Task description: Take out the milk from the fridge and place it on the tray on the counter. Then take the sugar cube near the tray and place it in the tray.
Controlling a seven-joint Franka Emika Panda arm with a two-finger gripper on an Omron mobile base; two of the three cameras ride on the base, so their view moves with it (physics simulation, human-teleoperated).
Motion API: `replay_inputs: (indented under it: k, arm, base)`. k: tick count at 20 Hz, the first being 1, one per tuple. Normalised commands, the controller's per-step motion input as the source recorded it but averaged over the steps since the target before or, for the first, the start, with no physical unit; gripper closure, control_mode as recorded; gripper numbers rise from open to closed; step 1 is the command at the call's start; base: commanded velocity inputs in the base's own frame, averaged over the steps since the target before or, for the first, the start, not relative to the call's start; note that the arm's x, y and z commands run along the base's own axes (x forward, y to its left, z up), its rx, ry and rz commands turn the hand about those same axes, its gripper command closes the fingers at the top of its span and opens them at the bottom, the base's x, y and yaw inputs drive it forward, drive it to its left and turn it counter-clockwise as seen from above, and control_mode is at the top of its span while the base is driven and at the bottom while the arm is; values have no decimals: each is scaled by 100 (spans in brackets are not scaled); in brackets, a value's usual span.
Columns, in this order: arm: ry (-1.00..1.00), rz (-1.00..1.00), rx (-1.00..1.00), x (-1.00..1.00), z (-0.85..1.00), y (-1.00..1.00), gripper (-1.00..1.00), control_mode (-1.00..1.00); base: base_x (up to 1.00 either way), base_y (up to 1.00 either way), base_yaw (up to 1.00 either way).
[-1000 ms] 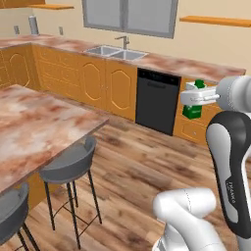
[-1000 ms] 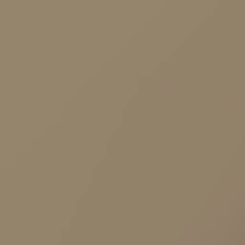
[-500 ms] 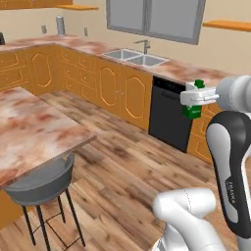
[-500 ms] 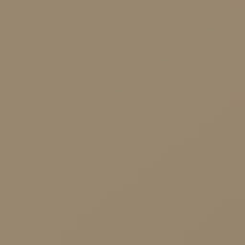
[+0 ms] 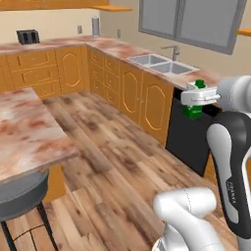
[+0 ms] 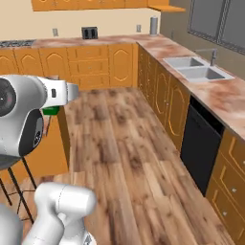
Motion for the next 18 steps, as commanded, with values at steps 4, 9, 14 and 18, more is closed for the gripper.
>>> replay_inputs:
  k: [4, 9, 14, 18]
  arm:
    - [0, 0, 0, 0, 0, 0, 100, 100]
    - [0, 0, 0, 0, 0, 0, 100, 100]
    - [0, 0, 0, 0, 0, 0, 100, 100]
    - [0, 0, 0, 0, 0, 0, 100, 100]
  base:
    - [100, -81, 46]
    - [100, -72, 50]
    - [100, -54, 49]
    - [100, -53, 47]
